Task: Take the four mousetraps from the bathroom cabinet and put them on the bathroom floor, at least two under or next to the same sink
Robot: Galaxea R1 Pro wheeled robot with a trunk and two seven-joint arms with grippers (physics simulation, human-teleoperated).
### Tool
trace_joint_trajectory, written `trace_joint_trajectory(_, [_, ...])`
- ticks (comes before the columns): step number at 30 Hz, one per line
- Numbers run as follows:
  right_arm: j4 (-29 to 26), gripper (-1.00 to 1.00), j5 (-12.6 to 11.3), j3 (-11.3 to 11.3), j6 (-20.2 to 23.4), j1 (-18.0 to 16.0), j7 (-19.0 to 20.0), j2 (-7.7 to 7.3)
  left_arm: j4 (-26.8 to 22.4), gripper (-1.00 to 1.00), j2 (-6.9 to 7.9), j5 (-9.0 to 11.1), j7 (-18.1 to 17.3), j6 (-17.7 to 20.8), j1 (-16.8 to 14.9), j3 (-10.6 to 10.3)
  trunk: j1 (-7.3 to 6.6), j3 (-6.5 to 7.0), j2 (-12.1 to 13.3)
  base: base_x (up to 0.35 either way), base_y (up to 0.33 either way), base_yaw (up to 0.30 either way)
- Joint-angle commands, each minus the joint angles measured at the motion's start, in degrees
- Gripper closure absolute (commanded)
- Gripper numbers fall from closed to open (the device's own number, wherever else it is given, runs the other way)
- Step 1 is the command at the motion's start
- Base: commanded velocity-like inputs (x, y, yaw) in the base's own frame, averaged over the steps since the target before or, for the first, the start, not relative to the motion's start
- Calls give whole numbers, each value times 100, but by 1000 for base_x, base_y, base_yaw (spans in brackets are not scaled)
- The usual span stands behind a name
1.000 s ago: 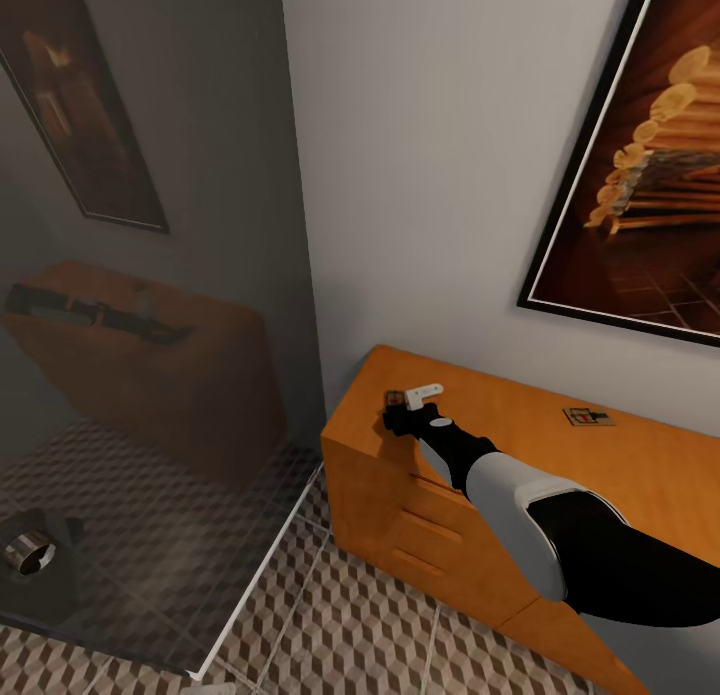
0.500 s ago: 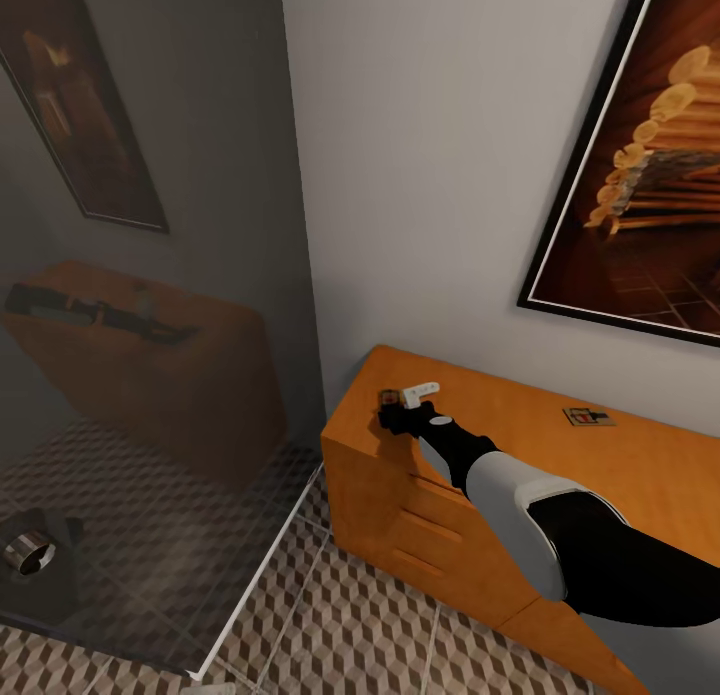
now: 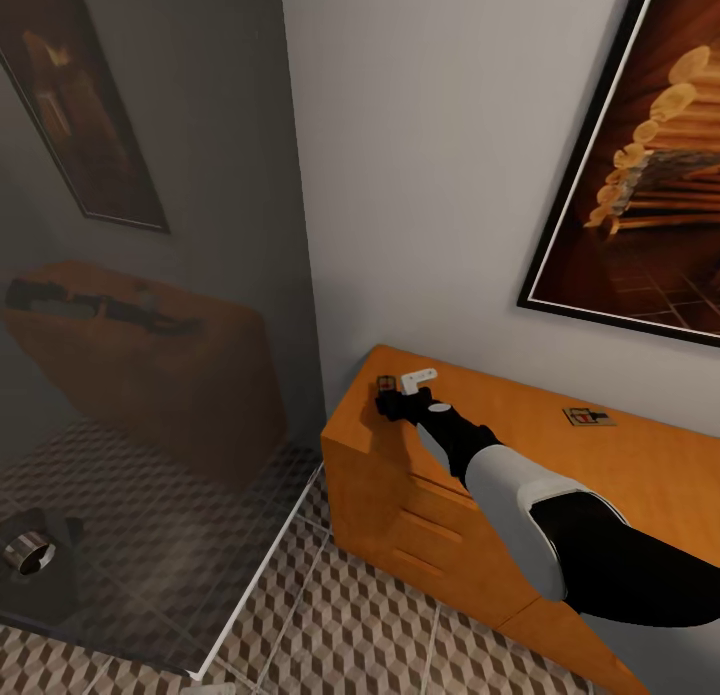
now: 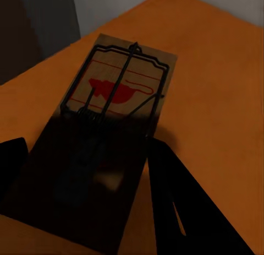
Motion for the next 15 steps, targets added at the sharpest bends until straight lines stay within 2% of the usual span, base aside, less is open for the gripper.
trace_joint_trajectory(1, [-17, 100, 20, 6, 33, -4, -1, 0, 18, -100, -4, 20, 15, -28, -8, -48, 3, -10, -11, 0, 0, 0])
trace_joint_trajectory(5, [-40, 100, 33, 7, 125, -3, -6, 0, 18, -100, -4, 21, 13, -28, -8, -48, 3, -10, -11, 0, 0, 0])
trace_joint_trajectory(7, [-168, 100, 38, 7, 315, -3, -8, 0, 18, -100, -4, 22, 13, -28, -8, -48, 3, -10, -11, 0, 0, 0])
trace_joint_trajectory(8, [-308, 100, 39, 7, 452, -3, -8, 0, 18, -100, -4, 21, 15, -28, -8, -48, 3, -10, -11, 0, 0, 0])
trace_joint_trajectory(9, [-794, 100, 40, 15, 919, -2, -8, 0, 18, -100, -4, 20, 13, -28, -8, -48, 3, -10, -11, 0, 0, 0])
trace_joint_trajectory(11, [-1211, 100, 40, 16, 1335, -2, -12, 0, 18, -100, 2, 20, 13, -28, -8, -48, 3, -10, -11, 0, 0, 0])
trace_joint_trajectory(15, [-1644, 100, 44, 16, 1839, -2, -19, 0, 18, -100, 4, 20, 12, -28, -8, -48, 3, -10, -11, 0, 0, 0])
